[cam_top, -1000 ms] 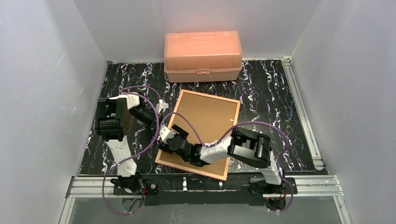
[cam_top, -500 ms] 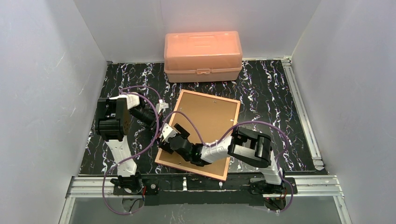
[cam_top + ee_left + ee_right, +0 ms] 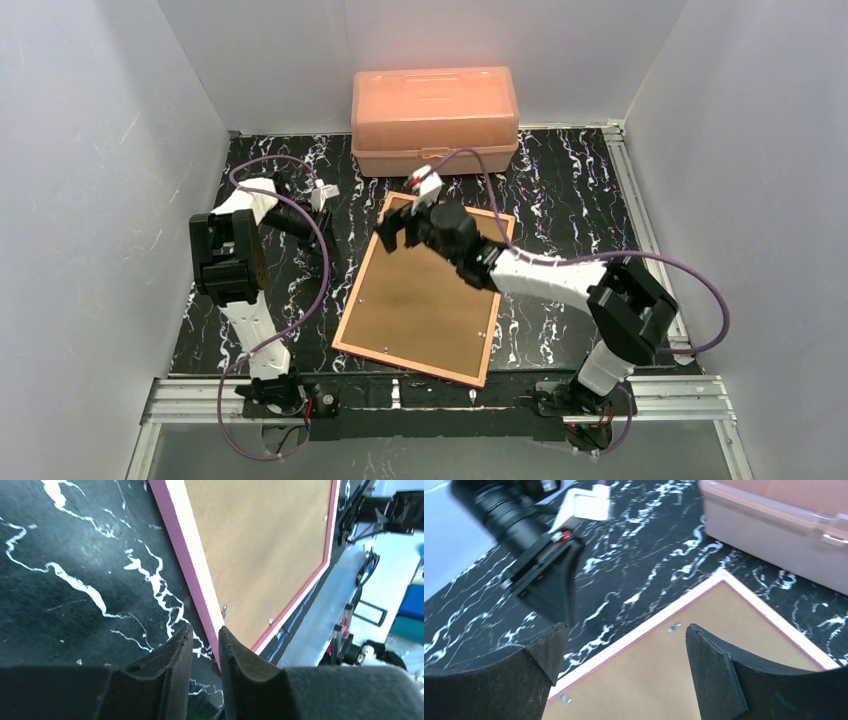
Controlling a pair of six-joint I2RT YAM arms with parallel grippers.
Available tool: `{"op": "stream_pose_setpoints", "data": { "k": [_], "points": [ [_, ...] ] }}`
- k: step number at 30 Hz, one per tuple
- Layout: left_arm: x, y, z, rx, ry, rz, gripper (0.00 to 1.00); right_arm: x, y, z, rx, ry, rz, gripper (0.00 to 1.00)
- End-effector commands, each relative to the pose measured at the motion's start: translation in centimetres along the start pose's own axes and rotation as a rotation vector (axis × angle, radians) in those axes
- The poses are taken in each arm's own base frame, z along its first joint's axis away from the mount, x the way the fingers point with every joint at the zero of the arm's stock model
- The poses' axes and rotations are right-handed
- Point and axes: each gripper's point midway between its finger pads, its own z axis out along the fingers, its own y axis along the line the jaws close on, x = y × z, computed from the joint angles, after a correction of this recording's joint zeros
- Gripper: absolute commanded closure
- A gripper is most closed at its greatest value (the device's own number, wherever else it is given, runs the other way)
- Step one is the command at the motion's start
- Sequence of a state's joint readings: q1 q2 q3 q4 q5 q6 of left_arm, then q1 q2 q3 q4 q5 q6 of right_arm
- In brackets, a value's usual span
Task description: Put the photo into the frame
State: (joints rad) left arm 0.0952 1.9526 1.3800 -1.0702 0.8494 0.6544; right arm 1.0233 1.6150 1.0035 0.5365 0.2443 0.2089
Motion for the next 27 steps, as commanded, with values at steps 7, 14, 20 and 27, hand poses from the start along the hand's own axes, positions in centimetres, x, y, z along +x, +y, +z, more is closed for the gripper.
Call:
{"op": "stream_pose_setpoints", "data": {
  "k": [7, 14, 20, 27],
  "points": [
    [-3.8, -0.1, 3.8, -0.027, -0.035, -0.045, 0.74, 2.3, -4.8, 5.6, -0.074, 0.207, 0.234, 0.07],
    [-5.0, 1.6, 5.2, -0.066, -0.049, -0.085, 0.74, 6.0, -5.3, 8.4, -0.108, 0.264, 0.366, 0.09],
    [-4.7, 2.3, 5.9, -0.074, -0.036, -0.099, 0.81, 8.5, -5.4, 9.7, -0.112, 0.302, 0.437, 0.09],
    [-4.0, 2.6, 6.6, -0.074, -0.022, -0.108, 0.89, 10.7, -6.0, 10.6, -0.095, 0.318, 0.493, 0.09]
  ]
}}
